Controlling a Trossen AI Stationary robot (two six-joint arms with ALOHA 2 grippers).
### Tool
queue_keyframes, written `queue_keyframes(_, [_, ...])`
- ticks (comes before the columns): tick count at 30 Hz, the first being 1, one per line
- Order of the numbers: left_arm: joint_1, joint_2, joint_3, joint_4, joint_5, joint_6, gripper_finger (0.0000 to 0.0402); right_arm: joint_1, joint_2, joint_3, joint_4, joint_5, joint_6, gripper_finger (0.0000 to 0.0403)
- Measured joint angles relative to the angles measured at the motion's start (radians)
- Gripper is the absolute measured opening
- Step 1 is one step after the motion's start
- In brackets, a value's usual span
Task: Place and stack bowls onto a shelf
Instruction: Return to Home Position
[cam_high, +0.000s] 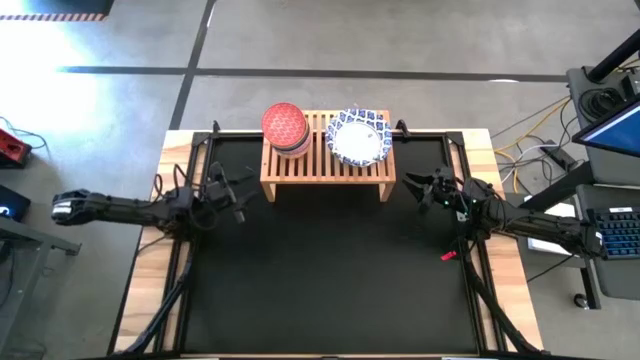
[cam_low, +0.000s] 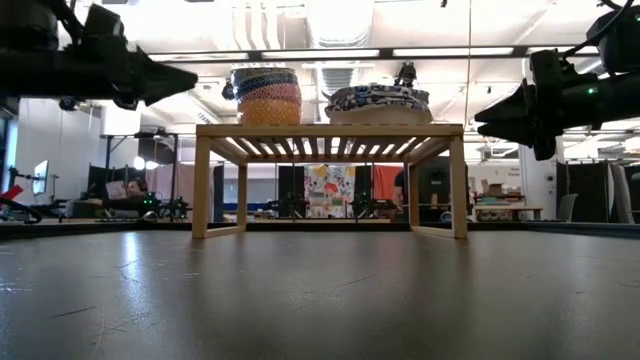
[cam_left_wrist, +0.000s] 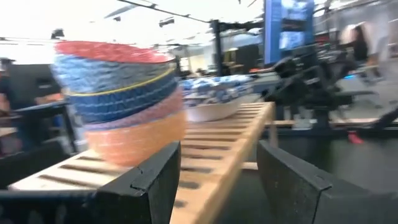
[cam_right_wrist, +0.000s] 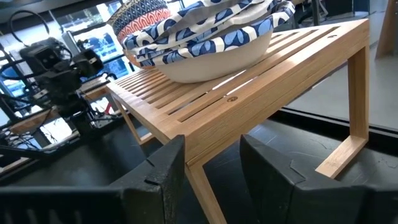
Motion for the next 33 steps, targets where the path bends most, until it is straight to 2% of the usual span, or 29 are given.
queue_keyframes(6, [0.128, -0.011, -0.026, 0.078, 0.013, 0.024, 0.0193, 0.0, 0.0, 0.0, 0.0, 0.0, 0.0, 0.0145])
queue_keyframes(11, [0.23, -0.016, -0.026, 0.129, 0.128, 0.07, 0.0193, 0.0, 0.0, 0.0, 0.0, 0.0, 0.0, 0.014])
queue_keyframes(19, [0.414, -0.017, -0.027, 0.237, 0.121, 0.09, 0.0193, 0.0, 0.0, 0.0, 0.0, 0.0, 0.0, 0.0139])
queue_keyframes(22, [0.494, -0.016, -0.027, 0.278, 0.119, 0.053, 0.0193, 0.0, 0.0, 0.0, 0.0, 0.0, 0.0, 0.0139])
queue_keyframes(24, [0.541, -0.016, -0.027, 0.319, 0.098, -0.031, 0.0193, 0.0, 0.0, 0.0, 0.0, 0.0, 0.0, 0.0139])
queue_keyframes(27, [0.584, -0.018, -0.027, 0.352, -0.006, -0.144, 0.0193, 0.0, 0.0, 0.0, 0.0, 0.0, 0.0, 0.0139])
queue_keyframes(30, [0.593, -0.016, -0.027, 0.347, -0.088, -0.161, 0.0193, 0.0, 0.0, 0.0, 0.0, 0.0, 0.0, 0.0139])
queue_keyframes(33, [0.592, -0.006, -0.027, 0.339, -0.093, -0.157, 0.0193, 0.0, 0.0, 0.0, 0.0, 0.0, 0.0, 0.0139])
